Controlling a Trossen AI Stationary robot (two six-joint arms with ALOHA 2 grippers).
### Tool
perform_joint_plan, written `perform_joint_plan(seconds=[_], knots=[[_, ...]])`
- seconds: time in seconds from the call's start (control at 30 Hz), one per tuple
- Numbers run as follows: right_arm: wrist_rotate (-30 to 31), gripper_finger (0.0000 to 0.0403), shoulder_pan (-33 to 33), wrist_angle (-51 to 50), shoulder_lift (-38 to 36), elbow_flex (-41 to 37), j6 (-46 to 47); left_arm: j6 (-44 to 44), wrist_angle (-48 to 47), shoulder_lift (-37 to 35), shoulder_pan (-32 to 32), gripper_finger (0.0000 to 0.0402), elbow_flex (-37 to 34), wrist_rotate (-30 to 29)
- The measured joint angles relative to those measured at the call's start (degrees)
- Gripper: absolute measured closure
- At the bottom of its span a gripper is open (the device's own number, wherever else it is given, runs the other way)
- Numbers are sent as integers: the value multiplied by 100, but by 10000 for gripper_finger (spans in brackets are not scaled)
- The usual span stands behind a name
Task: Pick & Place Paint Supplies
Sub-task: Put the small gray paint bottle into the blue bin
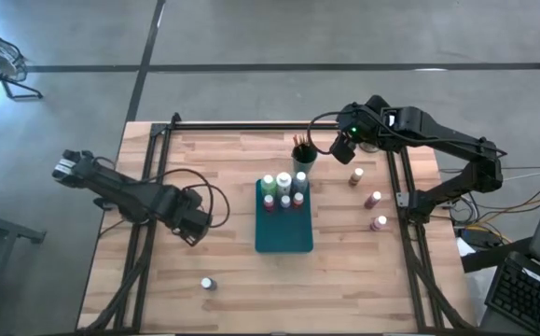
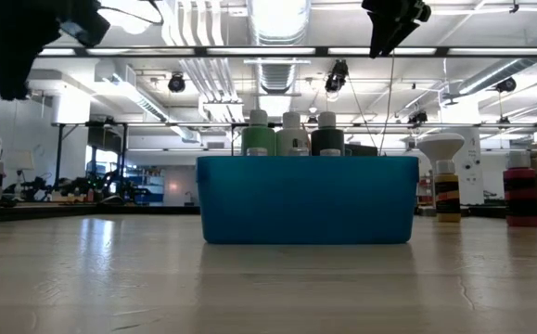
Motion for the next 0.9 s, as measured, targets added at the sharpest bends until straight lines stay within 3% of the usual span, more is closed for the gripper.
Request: perform_joint_plan(seconds=[0.9], knots=[[-2,175,2,10,0,0,0,91,1103,-505,19,170,-1392,382]])
